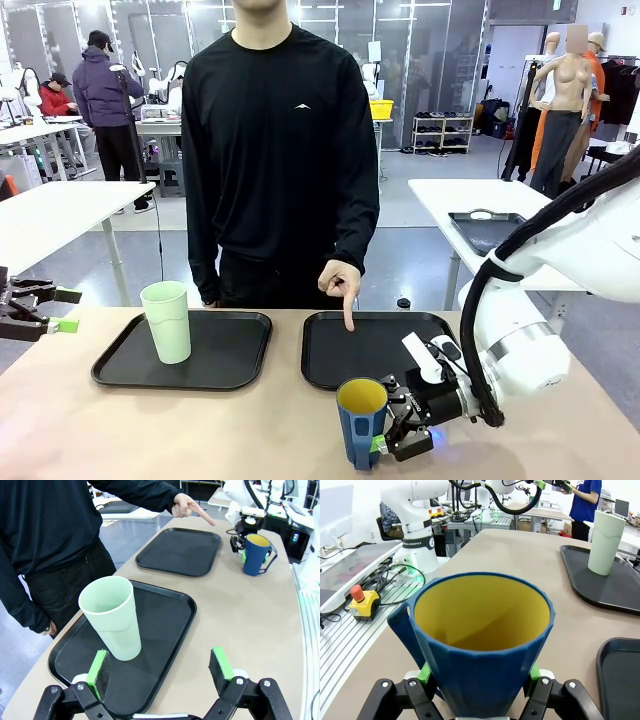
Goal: Sort and store the cups by type.
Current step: Pick up the Handle plastic cup and place it into the empty Flat Tray.
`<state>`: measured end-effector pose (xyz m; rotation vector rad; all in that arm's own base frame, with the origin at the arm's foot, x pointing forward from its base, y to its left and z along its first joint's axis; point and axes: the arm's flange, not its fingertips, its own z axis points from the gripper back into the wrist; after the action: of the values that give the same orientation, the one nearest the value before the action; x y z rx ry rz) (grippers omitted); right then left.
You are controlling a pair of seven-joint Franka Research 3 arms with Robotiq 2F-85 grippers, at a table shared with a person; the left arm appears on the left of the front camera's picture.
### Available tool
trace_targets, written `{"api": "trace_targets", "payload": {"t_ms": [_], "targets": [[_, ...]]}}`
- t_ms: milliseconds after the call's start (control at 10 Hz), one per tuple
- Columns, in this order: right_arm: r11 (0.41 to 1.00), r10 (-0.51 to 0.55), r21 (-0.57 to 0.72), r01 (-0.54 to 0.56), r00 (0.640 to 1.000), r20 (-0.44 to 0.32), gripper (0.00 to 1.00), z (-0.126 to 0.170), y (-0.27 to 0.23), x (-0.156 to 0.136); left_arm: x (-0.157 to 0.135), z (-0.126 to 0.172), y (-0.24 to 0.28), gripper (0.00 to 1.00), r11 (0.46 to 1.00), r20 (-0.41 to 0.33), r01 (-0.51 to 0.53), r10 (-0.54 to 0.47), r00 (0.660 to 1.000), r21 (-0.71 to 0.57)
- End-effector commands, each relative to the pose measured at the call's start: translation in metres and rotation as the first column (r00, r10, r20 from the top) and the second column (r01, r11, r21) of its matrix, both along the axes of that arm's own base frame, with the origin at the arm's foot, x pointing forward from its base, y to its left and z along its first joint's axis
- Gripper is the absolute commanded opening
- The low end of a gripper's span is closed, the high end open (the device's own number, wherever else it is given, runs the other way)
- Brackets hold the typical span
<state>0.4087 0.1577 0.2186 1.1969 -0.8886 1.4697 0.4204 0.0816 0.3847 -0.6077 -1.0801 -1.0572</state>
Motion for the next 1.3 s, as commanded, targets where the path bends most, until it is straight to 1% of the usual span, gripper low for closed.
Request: {"api": "trace_targets", "payload": {"t_ms": [0, 100, 200, 300, 400, 600, 800, 1100, 1200], "targets": [[0.998, -0.015, -0.056, 0.017, 0.999, 0.035, 0.49, 0.035, -0.002, -0.009, 0.001, 0.001, -0.001, 1.00, 1.000, 0.015, -0.002, 0.002, 1.000, -0.002], [0.998, -0.017, -0.054, 0.020, 0.999, 0.050, 0.49, 0.050, -0.002, -0.012, 0.001, 0.001, -0.001, 1.00, 1.000, 0.015, -0.002, 0.002, 1.000, -0.002], [0.998, -0.017, -0.063, 0.022, 0.996, 0.082, 0.49, 0.064, -0.001, -0.013, 0.001, 0.001, -0.001, 1.00, 1.000, 0.015, -0.002, 0.002, 1.000, -0.002], [0.996, -0.037, -0.075, 0.046, 0.992, 0.121, 0.49, 0.078, -0.003, -0.009, 0.001, 0.001, -0.001, 1.00, 1.000, 0.015, -0.002, 0.002, 1.000, -0.002], [0.994, -0.061, -0.083, 0.077, 0.982, 0.179, 0.49, 0.089, -0.010, 0.002, 0.001, 0.001, -0.001, 1.00, 1.000, 0.015, -0.002, 0.002, 1.000, -0.002], [0.984, -0.137, -0.079, 0.156, 0.969, 0.206, 0.49, 0.102, -0.029, 0.029, 0.001, 0.001, -0.001, 1.00, 1.000, 0.015, -0.002, 0.002, 1.000, -0.002], [0.980, -0.176, -0.056, 0.191, 0.963, 0.204, 0.49, 0.109, -0.043, 0.057, 0.001, 0.001, -0.001, 1.00, 1.000, 0.015, -0.002, 0.002, 1.000, -0.002], [0.964, -0.263, 0.017, 0.264, 0.949, 0.176, 0.49, 0.107, -0.059, 0.098, 0.001, 0.001, -0.001, 1.00, 1.000, 0.015, -0.002, 0.002, 1.000, -0.002], [0.953, -0.299, 0.001, 0.302, 0.944, 0.141, 0.49, 0.105, -0.060, 0.103, 0.001, 0.001, -0.001, 1.00, 1.000, 0.015, -0.002, 0.002, 1.000, -0.002]]}}
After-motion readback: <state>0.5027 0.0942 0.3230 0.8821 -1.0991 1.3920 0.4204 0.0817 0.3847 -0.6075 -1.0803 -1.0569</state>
